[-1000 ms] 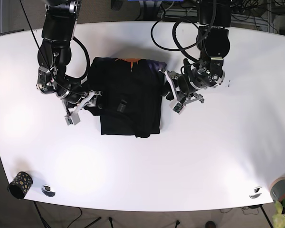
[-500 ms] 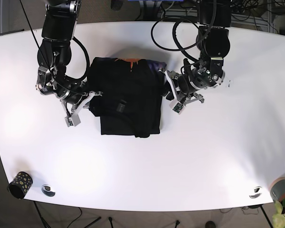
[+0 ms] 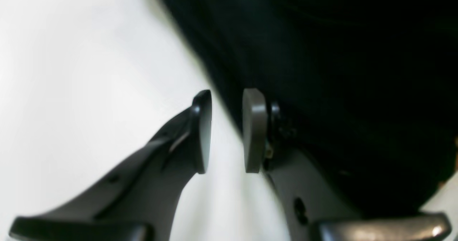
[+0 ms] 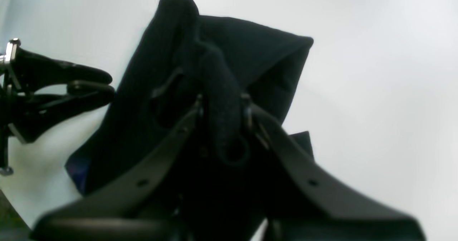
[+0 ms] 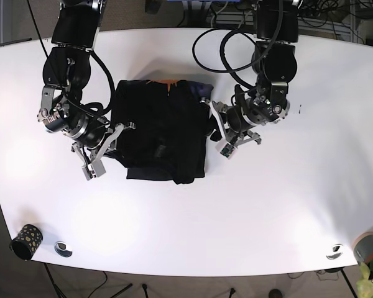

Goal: Fold the T-shirt properly
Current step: 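Push the bundle's sides inward with both grippers to square it, then grasp the folded black bundle's edges with both grippers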

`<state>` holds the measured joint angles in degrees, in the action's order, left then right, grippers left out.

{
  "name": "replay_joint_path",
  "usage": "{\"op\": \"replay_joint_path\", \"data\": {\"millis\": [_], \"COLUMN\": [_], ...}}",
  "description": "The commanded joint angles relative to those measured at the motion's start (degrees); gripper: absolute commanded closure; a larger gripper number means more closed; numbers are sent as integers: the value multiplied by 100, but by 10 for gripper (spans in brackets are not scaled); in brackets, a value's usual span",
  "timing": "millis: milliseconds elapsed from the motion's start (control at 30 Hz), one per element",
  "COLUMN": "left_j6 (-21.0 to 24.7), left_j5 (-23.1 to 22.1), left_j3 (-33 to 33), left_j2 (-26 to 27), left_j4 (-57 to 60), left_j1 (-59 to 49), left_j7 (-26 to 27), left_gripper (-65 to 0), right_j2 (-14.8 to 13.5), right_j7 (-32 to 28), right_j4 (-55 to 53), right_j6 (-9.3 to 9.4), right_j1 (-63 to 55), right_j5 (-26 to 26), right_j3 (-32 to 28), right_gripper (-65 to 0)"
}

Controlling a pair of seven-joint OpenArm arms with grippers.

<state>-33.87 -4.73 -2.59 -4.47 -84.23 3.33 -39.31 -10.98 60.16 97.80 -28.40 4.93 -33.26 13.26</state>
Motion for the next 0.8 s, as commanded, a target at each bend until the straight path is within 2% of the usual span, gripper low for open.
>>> {"op": "replay_joint_path", "data": {"millis": [0,100,133,333,467,600,767], "left_j6": [-11,-11,-11,-11,-11,-11,-11], "left_j5": [-85,-85,-85,-85,-85,-85,-85], "left_j3": [8,8,8,8,8,17,35], "left_j2": [-15,-15,-15,-15,3,12,21], "left_j4": [-101,-101,-101,-101,-101,-101,-101], "left_j1": [269,348,348,357,330,304,278], "left_j7": [120,120,120,120,120,120,120], "left_gripper": [-144,-144,-144,-144,-144,-144,-144], "right_j2": [-49,-49,-49,-40,-49,-75,-93], "right_j7": [-148,-148,-148,-412,-719,-878,-1168], "right_j4": [71,9,-70,-325,-606,-1037,-1266], "right_j6": [-12,-12,-12,-12,-12,-12,-12], "right_j1": [127,74,21,-260,-348,-313,-269], "right_j5": [-116,-116,-116,-116,-116,-116,-116], "right_j3": [15,15,15,33,33,59,59], "right_gripper": [0,0,-19,-285,-371,-406,-401]}}
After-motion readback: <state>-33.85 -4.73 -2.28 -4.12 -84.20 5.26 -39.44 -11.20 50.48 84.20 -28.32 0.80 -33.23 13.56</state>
